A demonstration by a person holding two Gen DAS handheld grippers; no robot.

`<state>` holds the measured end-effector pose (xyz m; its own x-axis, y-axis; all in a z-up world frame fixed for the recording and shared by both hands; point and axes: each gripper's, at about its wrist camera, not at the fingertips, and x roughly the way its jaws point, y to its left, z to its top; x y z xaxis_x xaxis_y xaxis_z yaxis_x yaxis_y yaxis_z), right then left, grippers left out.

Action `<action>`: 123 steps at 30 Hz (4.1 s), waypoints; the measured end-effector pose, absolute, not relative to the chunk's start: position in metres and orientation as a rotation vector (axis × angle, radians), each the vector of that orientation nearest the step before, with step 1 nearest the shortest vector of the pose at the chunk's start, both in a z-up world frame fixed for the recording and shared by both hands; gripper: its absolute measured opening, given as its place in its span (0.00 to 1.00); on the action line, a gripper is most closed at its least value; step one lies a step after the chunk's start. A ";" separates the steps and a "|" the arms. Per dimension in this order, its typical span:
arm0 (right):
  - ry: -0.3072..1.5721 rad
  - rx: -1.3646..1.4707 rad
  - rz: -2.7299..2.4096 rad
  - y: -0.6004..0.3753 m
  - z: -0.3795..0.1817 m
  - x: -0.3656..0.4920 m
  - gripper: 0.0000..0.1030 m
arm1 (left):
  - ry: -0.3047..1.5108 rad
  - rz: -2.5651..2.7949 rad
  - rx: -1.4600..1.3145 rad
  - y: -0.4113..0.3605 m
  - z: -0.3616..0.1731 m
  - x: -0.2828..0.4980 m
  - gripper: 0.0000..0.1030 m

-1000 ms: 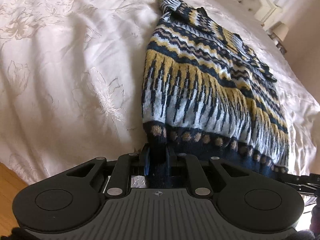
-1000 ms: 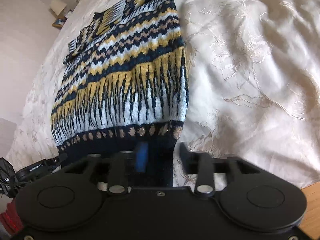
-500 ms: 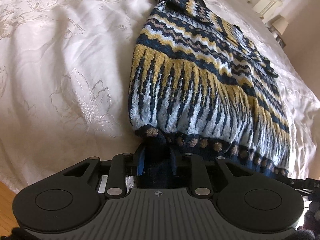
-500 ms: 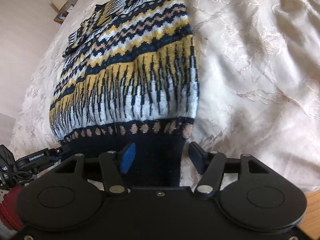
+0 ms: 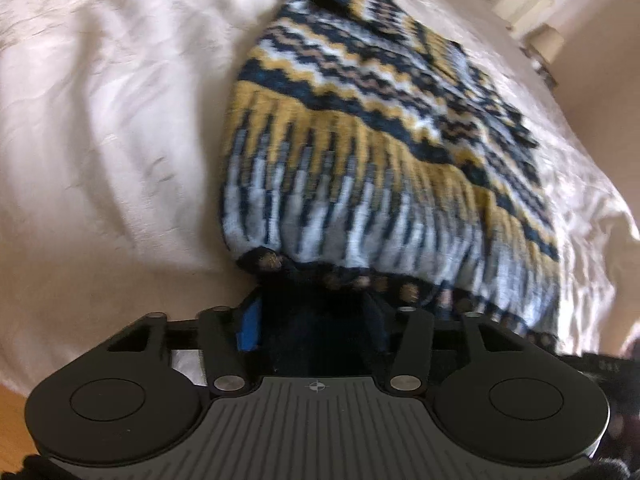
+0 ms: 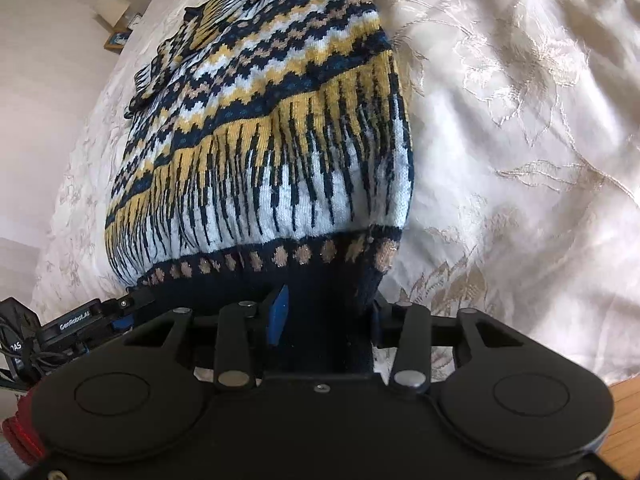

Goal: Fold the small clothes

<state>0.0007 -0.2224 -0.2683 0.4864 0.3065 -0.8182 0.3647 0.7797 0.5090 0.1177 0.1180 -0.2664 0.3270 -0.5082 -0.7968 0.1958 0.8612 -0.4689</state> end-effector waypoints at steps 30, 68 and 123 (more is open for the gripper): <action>0.625 0.777 0.050 -0.276 -0.116 0.148 0.14 | 0.774 -0.565 -0.577 0.108 -0.111 0.272 0.09; 0.807 0.895 -0.240 -0.340 -0.217 0.351 0.47 | 1.062 -0.558 -0.638 0.049 -0.218 0.481 0.53; 0.992 0.394 -0.125 -0.281 -0.202 0.220 0.73 | 1.088 -0.726 -0.053 0.076 -0.210 0.341 0.74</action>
